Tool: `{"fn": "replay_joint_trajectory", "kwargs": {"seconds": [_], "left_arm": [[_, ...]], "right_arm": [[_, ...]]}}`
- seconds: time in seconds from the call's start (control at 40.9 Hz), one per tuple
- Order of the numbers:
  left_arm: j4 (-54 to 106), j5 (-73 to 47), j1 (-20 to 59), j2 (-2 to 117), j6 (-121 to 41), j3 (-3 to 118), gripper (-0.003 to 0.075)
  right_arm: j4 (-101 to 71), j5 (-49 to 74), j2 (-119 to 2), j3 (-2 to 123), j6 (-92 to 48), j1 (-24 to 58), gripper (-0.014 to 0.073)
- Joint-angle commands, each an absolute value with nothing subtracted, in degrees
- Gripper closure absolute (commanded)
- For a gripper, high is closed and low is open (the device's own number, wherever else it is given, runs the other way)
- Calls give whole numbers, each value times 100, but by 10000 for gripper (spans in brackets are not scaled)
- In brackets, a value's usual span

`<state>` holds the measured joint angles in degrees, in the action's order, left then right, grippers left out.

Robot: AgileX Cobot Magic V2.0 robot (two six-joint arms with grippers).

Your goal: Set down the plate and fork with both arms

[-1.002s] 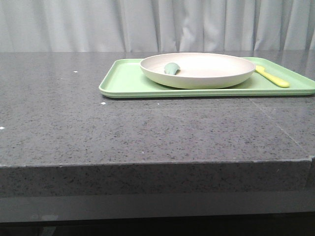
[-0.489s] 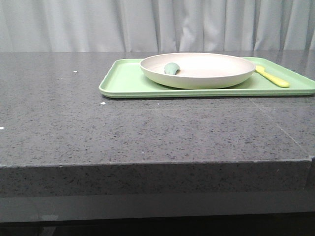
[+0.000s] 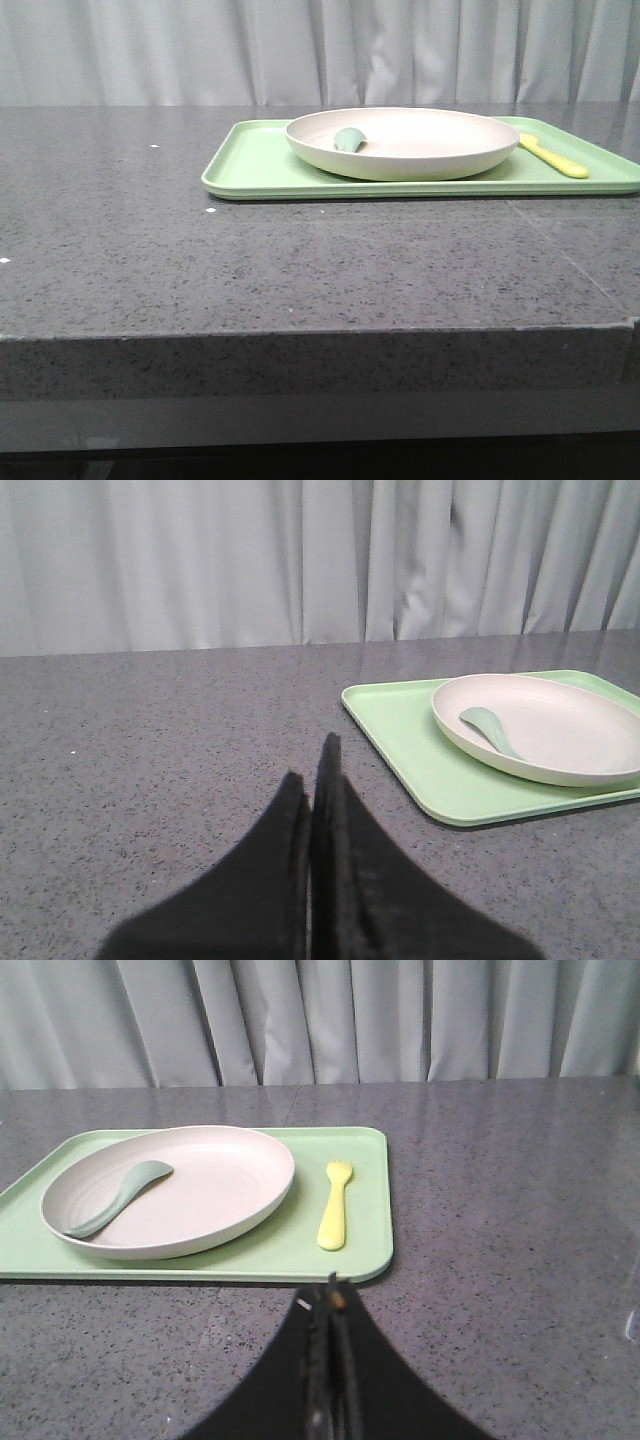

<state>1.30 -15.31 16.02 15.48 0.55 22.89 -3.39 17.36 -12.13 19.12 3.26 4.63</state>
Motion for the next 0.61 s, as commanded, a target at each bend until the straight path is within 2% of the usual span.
{"fn": "replay_joint_trajectory", "kwargs": {"seconds": [0.0,0.367,0.587], "left_arm": [[212,-1064,1562,1516,-40,2345,739],[215,-1045,295,175,-40,1195,739],[215,-876,39,-146,-40,516,739]], "right_arm": [[-290,1273,-1254,2050,271,441,710],[-290,1273,-1254,2050,271,441,710],[-290,1273,-1254,2050,271,441,710]]}}
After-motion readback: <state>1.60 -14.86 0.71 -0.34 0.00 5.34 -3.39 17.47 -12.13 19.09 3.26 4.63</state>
